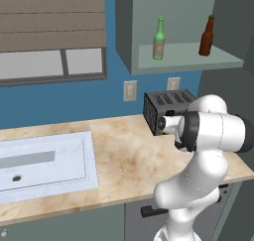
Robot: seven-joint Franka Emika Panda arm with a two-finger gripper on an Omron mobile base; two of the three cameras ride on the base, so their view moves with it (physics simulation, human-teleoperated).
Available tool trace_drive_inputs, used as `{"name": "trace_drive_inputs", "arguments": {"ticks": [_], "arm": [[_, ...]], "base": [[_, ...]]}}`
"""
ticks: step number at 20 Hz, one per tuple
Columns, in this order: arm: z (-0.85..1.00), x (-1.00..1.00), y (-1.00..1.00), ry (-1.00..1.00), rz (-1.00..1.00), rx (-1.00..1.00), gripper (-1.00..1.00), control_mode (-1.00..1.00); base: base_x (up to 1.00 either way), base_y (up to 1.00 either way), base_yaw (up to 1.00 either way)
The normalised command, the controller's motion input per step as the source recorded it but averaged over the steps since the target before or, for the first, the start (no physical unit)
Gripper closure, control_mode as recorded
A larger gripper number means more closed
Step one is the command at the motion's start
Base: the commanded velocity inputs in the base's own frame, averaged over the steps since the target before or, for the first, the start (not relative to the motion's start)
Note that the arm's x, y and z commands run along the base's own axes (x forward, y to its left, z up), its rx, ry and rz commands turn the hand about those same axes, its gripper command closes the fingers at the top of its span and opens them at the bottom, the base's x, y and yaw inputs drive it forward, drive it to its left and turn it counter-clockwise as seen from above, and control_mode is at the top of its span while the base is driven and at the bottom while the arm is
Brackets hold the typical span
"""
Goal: Sort all alcoholic drinks to one cabinet, and non-alcoholic drinks to the other.
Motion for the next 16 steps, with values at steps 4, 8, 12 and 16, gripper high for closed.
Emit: {"name": "trace_drive_inputs", "arguments": {"ticks": [4, 8, 12, 16], "arm": [[-0.10, 0.10, -0.14, -0.01, 0.02, 0.00, -1.00, -1.00], [-0.14, 0.18, -0.07, -0.01, 0.03, 0.00, -1.00, -1.00], [-0.15, 0.18, 0.00, 0.00, 0.02, 0.00, -1.00, -1.00], [-0.09, 0.11, 0.00, 0.00, 0.02, 0.00, 1.00, -1.00]], "base": [[0.00, 0.00, 0.00], [0.00, 0.00, 0.00], [0.00, 0.00, 0.00], [0.00, 0.00, 0.00]]}}
